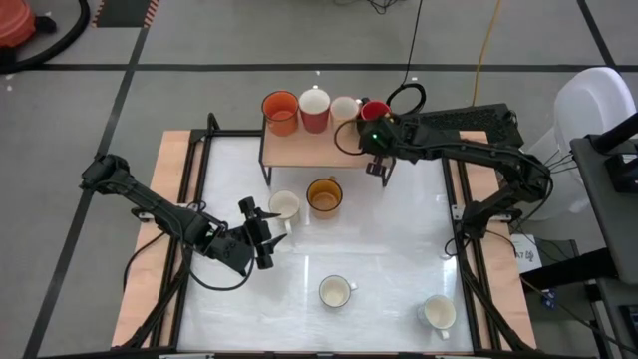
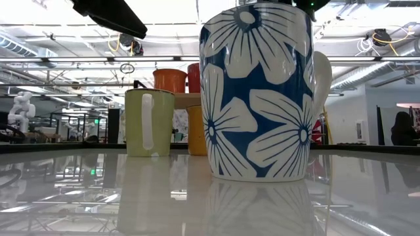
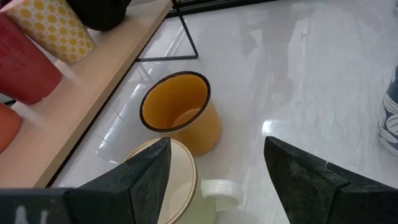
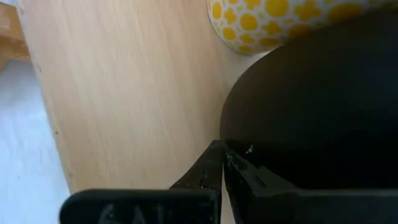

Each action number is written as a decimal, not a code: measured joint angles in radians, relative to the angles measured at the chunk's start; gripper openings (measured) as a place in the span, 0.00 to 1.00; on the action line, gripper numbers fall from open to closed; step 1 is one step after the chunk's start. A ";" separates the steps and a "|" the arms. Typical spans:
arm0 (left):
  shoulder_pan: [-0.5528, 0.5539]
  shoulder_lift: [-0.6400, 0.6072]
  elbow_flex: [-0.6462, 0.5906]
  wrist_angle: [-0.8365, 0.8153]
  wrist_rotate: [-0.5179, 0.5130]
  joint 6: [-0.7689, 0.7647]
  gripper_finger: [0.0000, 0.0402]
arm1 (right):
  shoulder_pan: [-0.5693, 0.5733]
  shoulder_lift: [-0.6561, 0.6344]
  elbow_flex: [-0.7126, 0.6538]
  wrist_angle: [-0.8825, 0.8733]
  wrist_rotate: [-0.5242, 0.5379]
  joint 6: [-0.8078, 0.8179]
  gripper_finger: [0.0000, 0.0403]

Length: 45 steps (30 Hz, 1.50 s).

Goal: Place coffee mugs
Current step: Adjust the mugs on the shelf, then put the green mug on the shelf

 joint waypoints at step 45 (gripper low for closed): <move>0.000 0.000 0.000 -0.009 0.000 0.000 0.65 | 0.093 -0.010 0.000 0.058 0.008 0.040 0.00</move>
